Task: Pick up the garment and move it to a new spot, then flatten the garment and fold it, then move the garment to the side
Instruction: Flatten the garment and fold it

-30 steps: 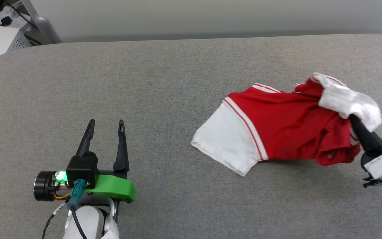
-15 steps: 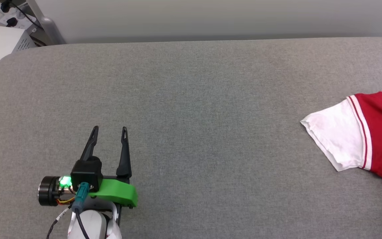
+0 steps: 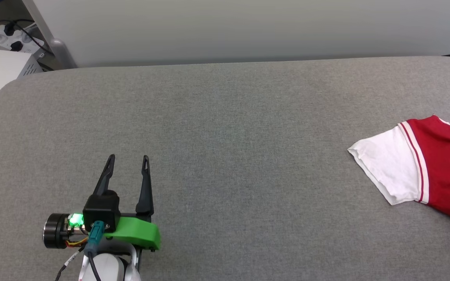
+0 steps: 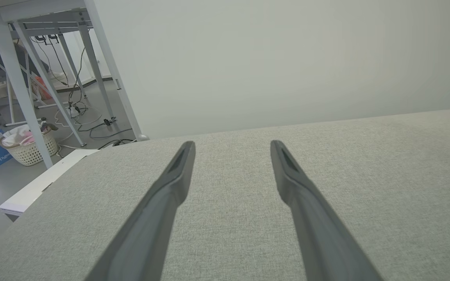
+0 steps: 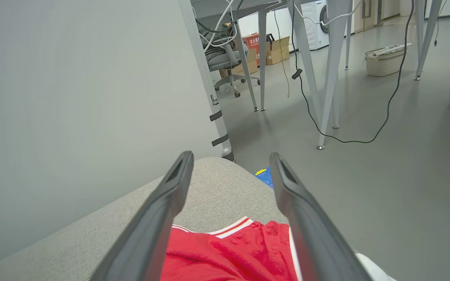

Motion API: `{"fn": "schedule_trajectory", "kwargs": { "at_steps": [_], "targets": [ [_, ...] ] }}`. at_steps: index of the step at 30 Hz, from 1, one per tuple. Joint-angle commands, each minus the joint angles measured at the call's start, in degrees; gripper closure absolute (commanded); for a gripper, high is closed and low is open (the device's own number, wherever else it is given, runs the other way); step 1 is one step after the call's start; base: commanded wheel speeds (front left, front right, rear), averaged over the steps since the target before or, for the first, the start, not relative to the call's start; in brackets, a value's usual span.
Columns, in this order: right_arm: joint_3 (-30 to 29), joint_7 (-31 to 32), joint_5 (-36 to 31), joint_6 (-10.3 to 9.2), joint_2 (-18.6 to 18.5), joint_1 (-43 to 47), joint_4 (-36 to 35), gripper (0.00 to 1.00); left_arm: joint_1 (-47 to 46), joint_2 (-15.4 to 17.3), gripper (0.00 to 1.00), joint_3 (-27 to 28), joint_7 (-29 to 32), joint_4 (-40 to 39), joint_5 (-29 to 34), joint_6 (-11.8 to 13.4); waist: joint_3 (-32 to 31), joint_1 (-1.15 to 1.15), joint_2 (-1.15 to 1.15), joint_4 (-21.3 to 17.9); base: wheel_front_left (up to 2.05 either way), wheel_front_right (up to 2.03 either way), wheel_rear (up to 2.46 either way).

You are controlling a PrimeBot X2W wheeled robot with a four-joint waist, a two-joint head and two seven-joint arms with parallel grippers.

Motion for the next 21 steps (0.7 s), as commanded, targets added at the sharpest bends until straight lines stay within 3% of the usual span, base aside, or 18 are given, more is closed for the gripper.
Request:
{"fn": "schedule_trajectory", "kwargs": {
  "at_steps": [1,5,10,15,21],
  "targets": [
    [0.17,-0.27,-4.13,-0.02,2.13,0.75,-4.96,0.00,0.87,-0.14,0.00,0.09,-0.33,-0.41,0.43,-0.16,-0.12,0.00,0.00,0.04,0.00,0.00,0.00],
    [4.29,-0.09,-12.79,-0.02,5.27,1.44,-18.29,0.00,0.93,-0.16,0.00,0.10,-0.33,-1.39,0.61,-0.19,-0.05,0.00,0.00,0.22,0.00,0.00,0.00],
    [15.27,6.09,-17.21,-0.02,2.56,-0.11,-29.52,0.00,0.65,-0.18,0.00,0.02,-0.33,-2.34,0.78,-0.31,0.88,0.00,0.00,0.69,0.00,0.00,0.00],
    [27.33,16.51,-13.79,-0.02,-3.72,-4.45,-33.30,0.00,-0.19,-0.33,0.00,-0.07,-0.33,-3.19,0.86,-0.30,2.33,0.00,0.00,1.60,0.00,0.00,0.00],
    [39.80,32.05,-4.50,-0.02,-11.34,-9.67,-30.24,0.00,-1.46,-0.54,0.00,-0.09,-0.33,-5.20,1.18,0.11,4.38,0.00,0.00,2.96,0.00,0.00,0.00]
  ]
}}
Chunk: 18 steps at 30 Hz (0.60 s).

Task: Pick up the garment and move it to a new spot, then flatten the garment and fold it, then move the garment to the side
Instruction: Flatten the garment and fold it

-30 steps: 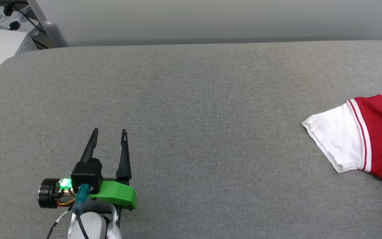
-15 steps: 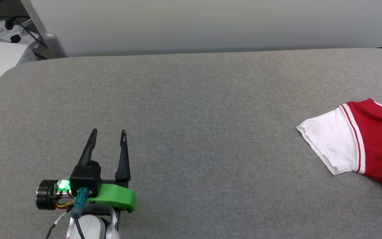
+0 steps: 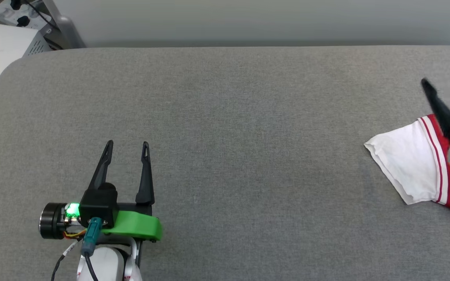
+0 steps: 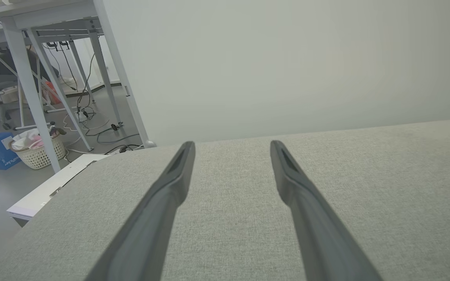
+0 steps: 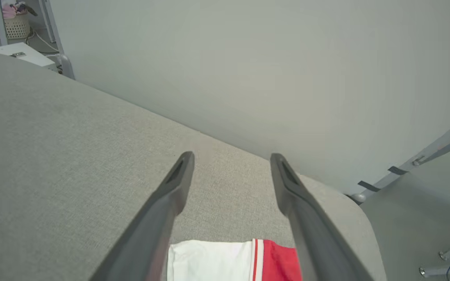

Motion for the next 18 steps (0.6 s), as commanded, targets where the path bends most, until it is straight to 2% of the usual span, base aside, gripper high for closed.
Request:
{"fn": "schedule_trajectory", "kwargs": {
  "at_steps": [1,6,9,13,18],
  "targets": [
    [2.31,3.81,2.44,-0.04,-1.38,-1.29,1.21,0.00,-1.19,-0.24,0.00,0.00,-0.33,-0.63,0.45,0.12,1.22,0.00,0.00,0.93,0.00,0.00,0.00],
    [9.92,18.63,10.92,-0.04,-5.40,-4.31,6.48,0.00,-2.25,-0.41,0.00,-0.27,-0.33,-1.78,0.51,0.13,3.26,0.00,0.00,1.83,0.00,0.00,0.00],
    [13.38,23.83,13.89,-0.04,-6.96,-5.86,9.29,0.00,-2.89,-0.51,0.00,-0.44,-0.33,-2.09,0.48,0.09,4.68,0.00,0.00,2.35,0.00,0.00,0.00],
    [16.38,25.21,15.38,-0.04,-6.88,-8.24,14.20,0.00,-3.87,-0.61,0.00,-0.56,-0.33,-2.16,0.46,0.00,6.81,0.00,0.00,2.93,0.00,0.00,0.00],
    [19.39,22.93,15.57,-0.04,-4.74,-10.58,19.91,0.00,-5.29,-0.64,0.00,-0.47,-0.33,-2.20,0.47,-0.10,9.32,0.00,0.00,3.57,0.00,0.00,0.00]
  ]
}}
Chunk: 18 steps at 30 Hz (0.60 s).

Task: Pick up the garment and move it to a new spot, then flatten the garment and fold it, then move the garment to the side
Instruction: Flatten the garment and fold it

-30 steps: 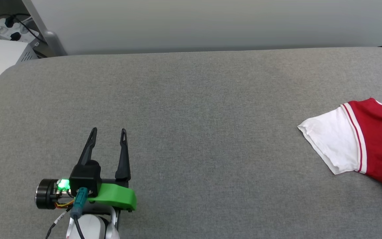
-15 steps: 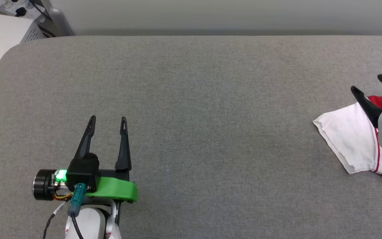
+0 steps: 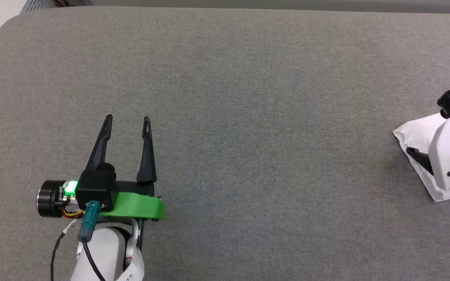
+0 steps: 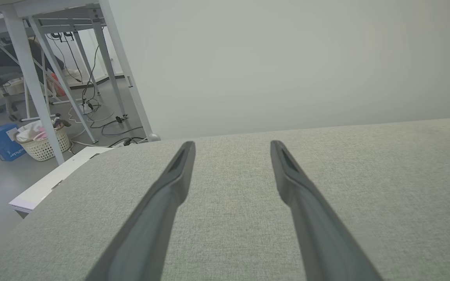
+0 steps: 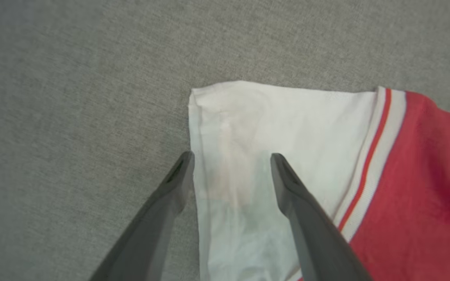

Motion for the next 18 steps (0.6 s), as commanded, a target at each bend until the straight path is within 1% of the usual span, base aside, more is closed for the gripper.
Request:
{"fn": "schedule_trajectory", "kwargs": {
  "at_steps": [1,8,10,11,13,16,18],
  "targets": [
    [0.45,-1.05,0.57,-0.04,0.97,-1.32,1.40,0.00,-1.22,-0.27,0.00,0.11,-0.33,-0.16,0.45,-0.09,1.82,0.00,0.00,0.71,0.00,0.00,0.00],
    [4.32,-3.55,-0.18,-0.04,4.07,-1.65,11.44,0.00,-2.43,-0.34,0.00,-0.05,-0.33,0.25,0.62,-0.15,3.27,0.00,0.00,0.86,0.00,0.00,0.00],
    [4.55,-5.18,0.31,-0.04,4.72,-1.49,12.99,0.00,-2.57,-0.39,0.00,-0.09,-0.33,0.36,0.58,-0.10,3.22,0.00,0.00,0.78,0.00,0.00,0.00],
    [4.87,-6.12,0.39,-0.04,4.70,-1.51,13.62,0.44,-2.60,-0.40,0.00,-0.04,-0.33,0.42,0.56,-0.07,3.13,0.00,0.00,0.68,0.00,0.00,0.00],
    [4.76,-8.39,0.69,-0.04,4.55,-1.84,14.47,1.00,-2.47,-0.33,0.00,0.11,-0.33,0.58,0.56,-0.01,2.67,0.00,0.00,0.33,0.00,0.00,0.00],
    [3.90,-13.50,-0.90,-0.04,3.51,-2.80,14.77,1.00,-2.26,-0.31,0.00,-0.04,-0.33,0.94,0.63,-0.10,1.63,0.00,0.00,0.13,0.00,0.00,0.00],
    [2.41,-16.78,-0.22,-0.04,3.92,-2.80,14.11,1.00,-1.93,-0.31,0.00,-0.01,-0.33,1.04,0.61,-0.03,0.69,0.00,0.00,-0.13,0.00,0.00,0.00]
  ]
}}
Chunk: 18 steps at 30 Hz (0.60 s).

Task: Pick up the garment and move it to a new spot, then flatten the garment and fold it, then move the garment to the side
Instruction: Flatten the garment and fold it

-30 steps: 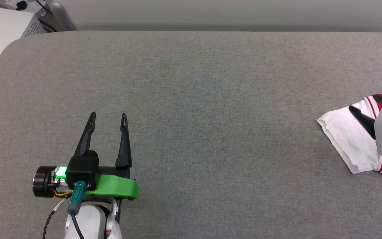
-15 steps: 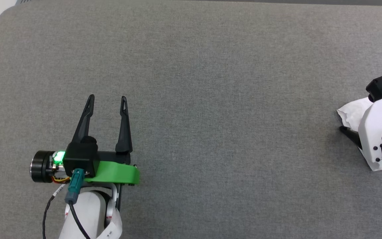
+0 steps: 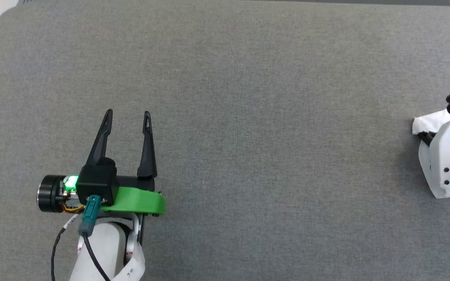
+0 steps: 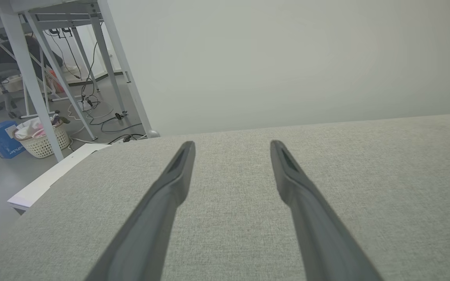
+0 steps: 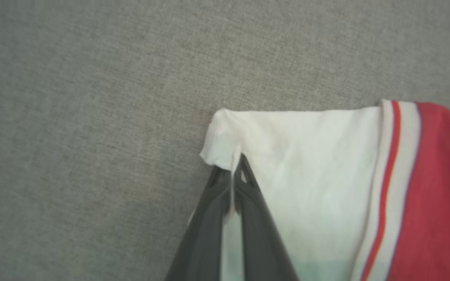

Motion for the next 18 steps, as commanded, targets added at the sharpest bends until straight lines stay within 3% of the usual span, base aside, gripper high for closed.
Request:
{"fn": "schedule_trajectory", "kwargs": {
  "at_steps": [1,9,18],
  "targets": [
    [-0.53,-2.14,-0.24,-0.10,-0.05,0.54,-0.11,1.00,-0.07,-0.27,0.00,-0.02,-0.33,0.03,0.52,0.00,-1.33,0.00,0.00,-0.38,0.00,0.00,0.00],
    [-6.29,-8.65,0.89,-0.10,-0.95,1.72,-8.36,1.00,1.59,-0.38,0.00,-0.29,-0.33,-0.10,0.46,0.11,-4.73,0.00,0.00,-0.38,0.00,0.00,0.00],
    [-9.22,-6.80,-1.05,-0.10,0.80,0.27,-18.69,1.00,2.82,-0.46,0.00,-0.06,-0.33,-0.85,0.22,0.25,-5.61,0.00,0.00,0.97,0.00,0.00,0.00]
  ]
}}
